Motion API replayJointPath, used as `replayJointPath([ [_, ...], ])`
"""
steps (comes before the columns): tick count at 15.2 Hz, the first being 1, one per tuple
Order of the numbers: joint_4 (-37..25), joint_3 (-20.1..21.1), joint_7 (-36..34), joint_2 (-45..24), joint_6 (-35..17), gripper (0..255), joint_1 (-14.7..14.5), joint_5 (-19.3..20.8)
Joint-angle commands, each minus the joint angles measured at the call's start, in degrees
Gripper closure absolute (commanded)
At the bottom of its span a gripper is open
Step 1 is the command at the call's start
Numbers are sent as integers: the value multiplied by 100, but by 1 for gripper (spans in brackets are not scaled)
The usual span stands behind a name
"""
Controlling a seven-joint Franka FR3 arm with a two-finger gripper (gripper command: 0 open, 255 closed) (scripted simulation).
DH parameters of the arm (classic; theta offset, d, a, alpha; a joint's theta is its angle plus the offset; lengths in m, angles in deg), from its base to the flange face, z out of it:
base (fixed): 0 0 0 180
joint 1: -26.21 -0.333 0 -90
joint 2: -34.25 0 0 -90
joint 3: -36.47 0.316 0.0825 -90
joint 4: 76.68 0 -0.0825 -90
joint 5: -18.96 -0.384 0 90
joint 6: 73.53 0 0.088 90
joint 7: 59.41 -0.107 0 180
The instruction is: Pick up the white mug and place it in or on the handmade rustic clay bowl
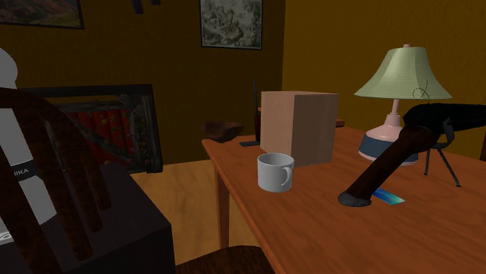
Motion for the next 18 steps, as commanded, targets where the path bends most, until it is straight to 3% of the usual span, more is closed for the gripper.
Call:
replayJointPath([
  [1, 0, 0, 0, 0, 0, 0, 0, 0],
  [10, 846, -605, 654, -775, -1557, 0, 105, 332],
  [18, 1081, -1167, 1260, -2005, -2975, 0, 151, 470],
])
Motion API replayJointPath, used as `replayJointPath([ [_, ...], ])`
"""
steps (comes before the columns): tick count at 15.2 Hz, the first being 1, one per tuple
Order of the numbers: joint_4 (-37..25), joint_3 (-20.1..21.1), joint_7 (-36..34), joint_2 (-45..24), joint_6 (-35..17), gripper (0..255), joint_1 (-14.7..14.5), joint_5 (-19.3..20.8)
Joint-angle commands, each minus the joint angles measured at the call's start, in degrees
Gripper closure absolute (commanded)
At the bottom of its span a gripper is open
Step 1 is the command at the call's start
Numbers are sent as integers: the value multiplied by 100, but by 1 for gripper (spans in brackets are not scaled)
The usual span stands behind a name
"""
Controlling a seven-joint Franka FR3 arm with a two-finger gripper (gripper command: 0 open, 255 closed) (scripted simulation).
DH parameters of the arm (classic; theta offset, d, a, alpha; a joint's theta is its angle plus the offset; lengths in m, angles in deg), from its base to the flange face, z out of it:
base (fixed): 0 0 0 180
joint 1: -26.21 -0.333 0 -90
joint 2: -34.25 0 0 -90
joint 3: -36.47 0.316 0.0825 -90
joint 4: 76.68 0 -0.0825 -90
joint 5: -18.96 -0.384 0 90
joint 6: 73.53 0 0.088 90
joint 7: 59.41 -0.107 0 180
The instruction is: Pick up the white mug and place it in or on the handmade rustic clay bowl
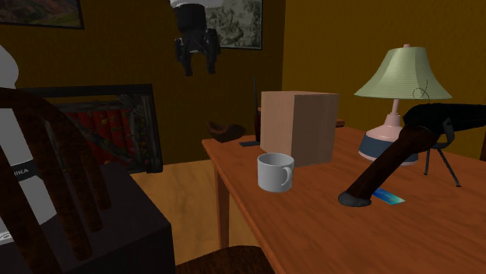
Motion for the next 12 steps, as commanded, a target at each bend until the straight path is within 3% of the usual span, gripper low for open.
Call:
replayJointPath([
  [1, 18, -135, 158, -350, -363, 0, 1, 4],
  [7, -190, -531, 740, -1580, -1331, 0, -35, -201],
  [12, -580, -755, 1378, -2724, -1997, 0, -35, -672],
])
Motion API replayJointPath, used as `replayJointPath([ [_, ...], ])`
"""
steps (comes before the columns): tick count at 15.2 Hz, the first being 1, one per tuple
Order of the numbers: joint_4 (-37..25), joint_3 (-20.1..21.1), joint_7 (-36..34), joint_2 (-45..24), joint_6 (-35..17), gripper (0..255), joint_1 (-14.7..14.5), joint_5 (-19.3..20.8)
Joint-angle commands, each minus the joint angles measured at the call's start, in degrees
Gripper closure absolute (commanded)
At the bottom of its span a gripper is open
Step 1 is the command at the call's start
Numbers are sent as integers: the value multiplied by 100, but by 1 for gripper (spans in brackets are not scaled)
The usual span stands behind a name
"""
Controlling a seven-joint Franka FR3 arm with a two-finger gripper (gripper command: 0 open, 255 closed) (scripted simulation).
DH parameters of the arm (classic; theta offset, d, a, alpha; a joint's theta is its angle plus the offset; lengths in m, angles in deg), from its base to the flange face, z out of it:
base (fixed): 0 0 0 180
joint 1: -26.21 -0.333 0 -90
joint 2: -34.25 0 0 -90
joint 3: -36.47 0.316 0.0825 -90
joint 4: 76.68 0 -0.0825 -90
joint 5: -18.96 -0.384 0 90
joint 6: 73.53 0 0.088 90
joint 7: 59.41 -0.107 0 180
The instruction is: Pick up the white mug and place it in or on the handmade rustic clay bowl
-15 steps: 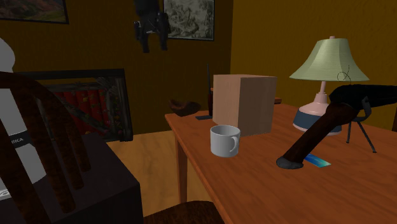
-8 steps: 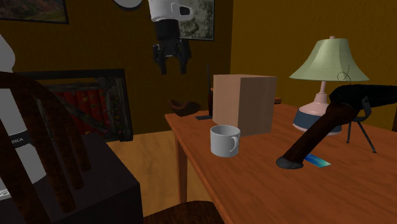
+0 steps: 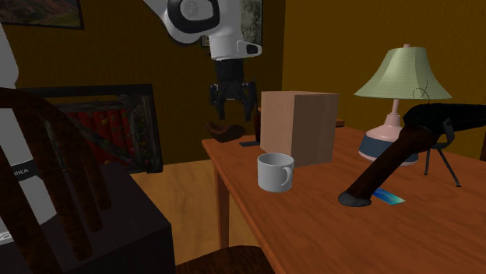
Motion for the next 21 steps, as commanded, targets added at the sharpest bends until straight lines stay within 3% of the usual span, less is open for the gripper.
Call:
replayJointPath([
  [1, -225, -59, 295, -512, -247, 0, 15, -253],
  [8, -1153, 112, 1243, -2161, -796, 0, 392, -1134],
  [16, -1241, 313, 1451, -2702, -1227, 0, 556, -1430],
  [21, -1241, 314, 1450, -2702, -1227, 0, 558, -1428],
])
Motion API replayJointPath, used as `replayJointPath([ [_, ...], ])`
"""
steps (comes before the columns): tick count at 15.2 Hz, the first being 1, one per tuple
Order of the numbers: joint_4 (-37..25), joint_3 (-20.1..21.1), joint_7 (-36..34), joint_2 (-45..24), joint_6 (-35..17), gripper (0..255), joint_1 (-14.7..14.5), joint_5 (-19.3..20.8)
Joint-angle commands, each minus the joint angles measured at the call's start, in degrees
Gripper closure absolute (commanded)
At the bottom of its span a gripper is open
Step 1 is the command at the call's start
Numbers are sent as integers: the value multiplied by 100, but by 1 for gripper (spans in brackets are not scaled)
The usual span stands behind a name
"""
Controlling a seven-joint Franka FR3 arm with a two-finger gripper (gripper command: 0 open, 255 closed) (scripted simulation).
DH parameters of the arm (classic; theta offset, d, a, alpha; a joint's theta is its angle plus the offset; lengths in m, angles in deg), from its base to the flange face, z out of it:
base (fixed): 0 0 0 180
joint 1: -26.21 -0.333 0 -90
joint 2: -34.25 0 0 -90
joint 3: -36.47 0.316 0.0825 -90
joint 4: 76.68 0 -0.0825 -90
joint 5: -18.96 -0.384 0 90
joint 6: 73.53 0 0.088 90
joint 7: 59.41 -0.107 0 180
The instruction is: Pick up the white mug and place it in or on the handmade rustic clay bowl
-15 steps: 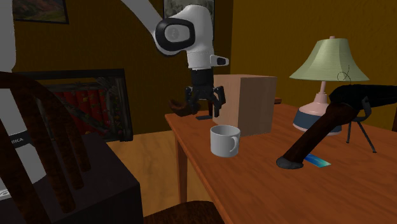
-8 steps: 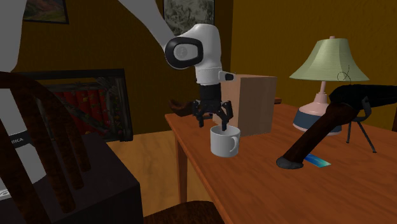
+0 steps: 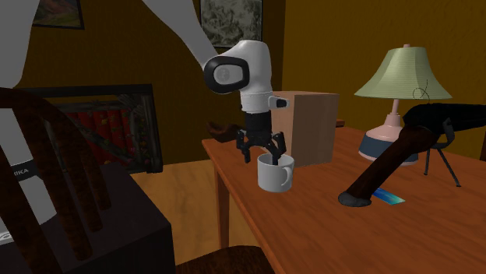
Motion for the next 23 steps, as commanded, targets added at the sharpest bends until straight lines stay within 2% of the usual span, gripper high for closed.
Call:
replayJointPath([
  [1, -2, 1, 0, -3, -2, 0, 1, -2],
  [3, -2, 1, 0, -3, -1, 0, 1, -1],
  [4, -2, 1, 0, -3, -1, 255, 1, -1],
  [13, -2, 1, 0, -3, -2, 255, 1, -2],
  [23, -17, -232, -249, 618, 608, 255, -174, 362],
])
